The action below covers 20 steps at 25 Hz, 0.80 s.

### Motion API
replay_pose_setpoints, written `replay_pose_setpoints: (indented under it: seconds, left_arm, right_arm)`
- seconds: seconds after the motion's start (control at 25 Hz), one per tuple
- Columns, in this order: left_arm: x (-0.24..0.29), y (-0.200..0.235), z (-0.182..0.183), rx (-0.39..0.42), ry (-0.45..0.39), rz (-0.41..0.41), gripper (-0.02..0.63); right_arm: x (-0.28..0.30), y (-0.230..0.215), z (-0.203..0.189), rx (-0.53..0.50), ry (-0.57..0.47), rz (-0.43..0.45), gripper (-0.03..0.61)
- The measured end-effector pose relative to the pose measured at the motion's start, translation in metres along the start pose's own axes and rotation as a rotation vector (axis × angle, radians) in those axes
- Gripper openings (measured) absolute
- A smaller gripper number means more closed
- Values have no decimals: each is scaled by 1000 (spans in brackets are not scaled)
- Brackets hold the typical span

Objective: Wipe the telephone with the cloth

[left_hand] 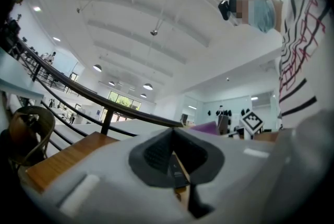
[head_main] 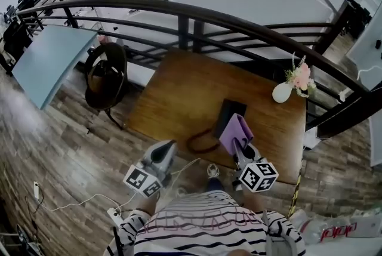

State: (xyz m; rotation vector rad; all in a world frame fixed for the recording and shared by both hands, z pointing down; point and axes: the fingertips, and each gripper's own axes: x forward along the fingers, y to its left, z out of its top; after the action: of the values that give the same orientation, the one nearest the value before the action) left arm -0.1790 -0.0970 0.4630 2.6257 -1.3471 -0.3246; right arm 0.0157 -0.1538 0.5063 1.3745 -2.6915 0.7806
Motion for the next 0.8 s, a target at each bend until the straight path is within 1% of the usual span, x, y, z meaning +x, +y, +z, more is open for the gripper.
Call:
replay_pose_setpoints:
  seconds: [0.16,0.36,0.56,0.8]
  left_arm:
    - [27,-1,2,2,-5,19,2]
    - [55,7,-1,13,-2,50,2]
    - [74,18,-7,14,-1,87,2]
    - [90,27,-17,-1,-3,132,2]
  right_arm:
    - [22,-20,15,-11,30,33,38]
    - [57,-45,20,-8,72,73,38]
    - [91,-72,17,-10,119,78,38]
    - [132,-105,-2,14,216,84,38]
